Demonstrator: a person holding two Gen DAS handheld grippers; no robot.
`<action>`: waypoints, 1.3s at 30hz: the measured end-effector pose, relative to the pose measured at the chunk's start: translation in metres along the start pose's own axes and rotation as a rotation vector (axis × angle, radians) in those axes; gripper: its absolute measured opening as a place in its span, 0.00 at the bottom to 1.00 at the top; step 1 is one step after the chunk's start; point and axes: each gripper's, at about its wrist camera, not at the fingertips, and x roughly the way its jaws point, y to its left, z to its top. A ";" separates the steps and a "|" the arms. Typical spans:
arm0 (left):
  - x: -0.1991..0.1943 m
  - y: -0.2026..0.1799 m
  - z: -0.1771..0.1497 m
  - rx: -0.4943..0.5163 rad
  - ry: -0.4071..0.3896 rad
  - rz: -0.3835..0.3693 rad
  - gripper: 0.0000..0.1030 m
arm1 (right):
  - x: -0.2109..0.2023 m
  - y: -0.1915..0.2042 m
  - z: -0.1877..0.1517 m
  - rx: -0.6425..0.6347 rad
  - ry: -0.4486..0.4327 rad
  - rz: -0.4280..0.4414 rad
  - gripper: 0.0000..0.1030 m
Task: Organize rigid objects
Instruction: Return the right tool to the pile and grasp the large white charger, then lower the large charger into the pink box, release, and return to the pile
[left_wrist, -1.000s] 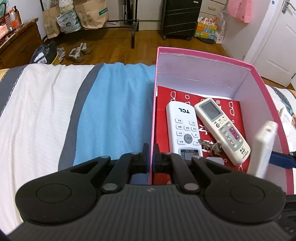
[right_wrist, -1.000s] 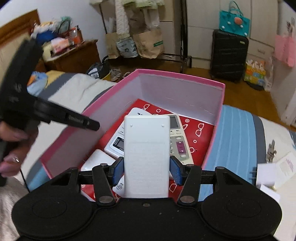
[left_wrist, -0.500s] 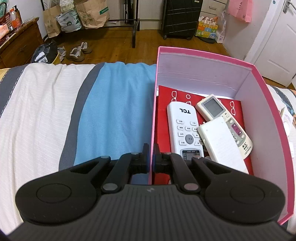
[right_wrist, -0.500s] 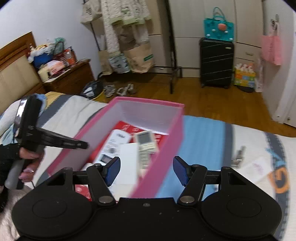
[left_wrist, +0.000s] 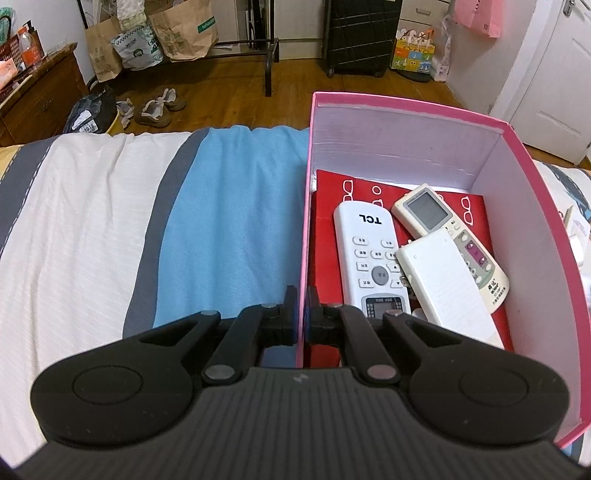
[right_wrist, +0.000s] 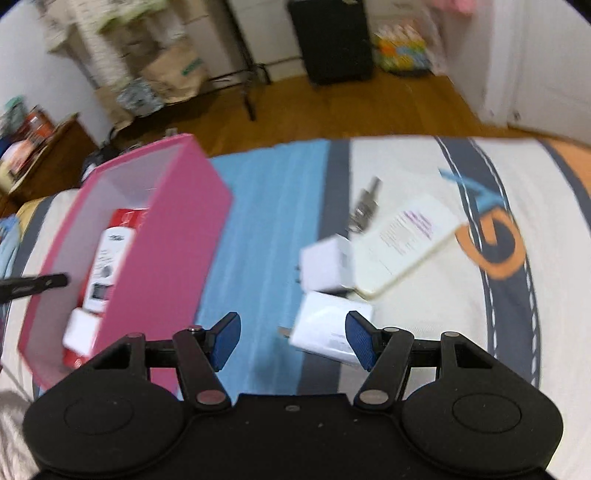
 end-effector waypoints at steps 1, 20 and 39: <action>0.000 -0.001 0.000 0.008 -0.001 0.007 0.03 | 0.006 -0.005 -0.003 0.022 -0.008 -0.013 0.66; 0.000 0.000 0.001 0.007 -0.007 0.004 0.03 | 0.060 -0.019 -0.014 0.156 -0.034 -0.069 0.72; 0.001 0.003 0.001 -0.033 -0.001 -0.017 0.03 | 0.021 -0.007 -0.027 0.154 -0.073 -0.043 0.64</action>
